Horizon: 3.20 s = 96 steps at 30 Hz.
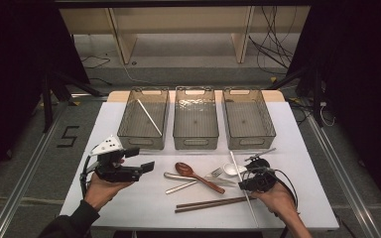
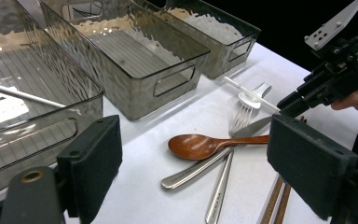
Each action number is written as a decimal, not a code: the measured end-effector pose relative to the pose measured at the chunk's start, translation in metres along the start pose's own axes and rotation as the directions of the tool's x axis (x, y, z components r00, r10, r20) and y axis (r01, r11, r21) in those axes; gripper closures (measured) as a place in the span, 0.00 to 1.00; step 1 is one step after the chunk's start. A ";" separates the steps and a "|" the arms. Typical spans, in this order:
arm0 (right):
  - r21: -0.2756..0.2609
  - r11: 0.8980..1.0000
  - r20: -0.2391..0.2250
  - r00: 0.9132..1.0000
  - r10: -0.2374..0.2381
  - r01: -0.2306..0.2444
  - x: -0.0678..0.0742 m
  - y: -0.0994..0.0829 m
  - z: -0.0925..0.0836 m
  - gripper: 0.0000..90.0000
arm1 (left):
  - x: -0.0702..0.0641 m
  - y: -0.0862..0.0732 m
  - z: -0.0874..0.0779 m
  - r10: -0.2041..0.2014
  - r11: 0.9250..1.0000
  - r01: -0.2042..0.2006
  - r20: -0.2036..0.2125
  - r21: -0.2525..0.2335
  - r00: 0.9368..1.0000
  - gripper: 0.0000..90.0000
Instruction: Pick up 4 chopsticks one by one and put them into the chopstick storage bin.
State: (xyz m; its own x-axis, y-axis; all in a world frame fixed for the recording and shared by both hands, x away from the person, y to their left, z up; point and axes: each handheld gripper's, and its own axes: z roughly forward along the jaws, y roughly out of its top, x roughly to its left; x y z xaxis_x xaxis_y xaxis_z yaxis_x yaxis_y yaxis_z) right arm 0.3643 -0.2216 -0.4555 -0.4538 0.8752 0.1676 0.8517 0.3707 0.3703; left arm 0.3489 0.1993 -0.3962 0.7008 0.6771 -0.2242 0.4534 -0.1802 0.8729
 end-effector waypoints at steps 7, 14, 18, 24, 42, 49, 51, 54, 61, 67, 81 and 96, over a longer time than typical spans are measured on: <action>0.027 1.000 -0.002 1.000 -0.004 0.004 0.003 -0.002 0.001 0.84 | -0.001 0.000 0.000 0.006 1.000 -0.006 0.006 0.006 1.000 0.19; 0.052 0.999 0.022 1.000 -0.013 0.012 0.003 -0.002 0.004 0.88 | -0.001 0.000 0.001 0.007 1.000 -0.007 0.007 0.007 1.000 0.19; 0.052 0.999 0.033 0.999 0.001 -0.003 0.003 -0.002 0.004 0.91 | -0.002 0.000 0.001 0.007 1.000 -0.007 0.008 0.007 1.000 0.19; 0.051 0.999 0.039 0.999 0.010 -0.012 0.002 -0.001 0.003 0.94 | -0.002 0.000 0.001 0.012 1.000 -0.013 0.012 0.012 1.000 0.19; -0.070 0.997 0.059 0.998 -0.025 0.029 0.006 0.003 -0.019 0.95 | -0.001 -0.001 0.002 0.001 1.000 -0.001 0.013 0.009 1.000 0.19; -0.150 0.986 0.046 0.996 -0.074 0.080 0.020 0.007 -0.027 0.95 | -0.001 0.000 0.003 0.009 1.000 -0.009 0.014 0.015 1.000 0.19; -0.178 0.980 0.037 0.996 -0.085 0.091 0.025 0.010 -0.031 0.95 | -0.002 0.000 0.005 0.008 1.000 -0.008 0.012 0.018 1.000 0.19; -0.201 0.974 0.022 0.994 -0.106 0.109 0.034 0.012 -0.032 0.95 | -0.002 0.000 0.007 0.002 1.000 -0.002 0.009 0.023 1.000 0.19; -0.281 0.948 -0.004 0.988 -0.153 0.146 0.051 0.019 -0.037 0.95 | -0.010 0.004 0.015 -0.008 1.000 0.007 0.042 0.013 0.999 0.20; -0.337 0.932 -0.048 0.987 -0.157 0.132 0.054 0.020 -0.041 0.95 | -0.015 0.013 0.020 -0.011 1.000 0.012 0.062 -0.006 0.998 0.20; -0.403 0.903 -0.086 0.976 -0.202 0.152 0.074 0.026 -0.043 0.95 | -0.034 0.024 0.059 -0.025 0.999 0.019 0.131 0.044 0.991 0.20; -0.448 0.875 -0.108 0.960 -0.259 0.185 0.092 0.029 -0.039 0.95 | -0.050 0.033 0.089 -0.086 0.995 0.072 0.206 0.071 0.975 0.26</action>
State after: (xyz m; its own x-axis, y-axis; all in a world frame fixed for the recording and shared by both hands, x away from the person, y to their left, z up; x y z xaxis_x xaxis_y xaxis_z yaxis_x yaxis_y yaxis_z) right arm 0.3368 -0.1424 -0.3938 -0.6842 0.7106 0.1641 0.5438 0.3473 0.7640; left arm 0.3775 0.0958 -0.3951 0.7577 0.5286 -0.3826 0.5409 -0.1808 0.8214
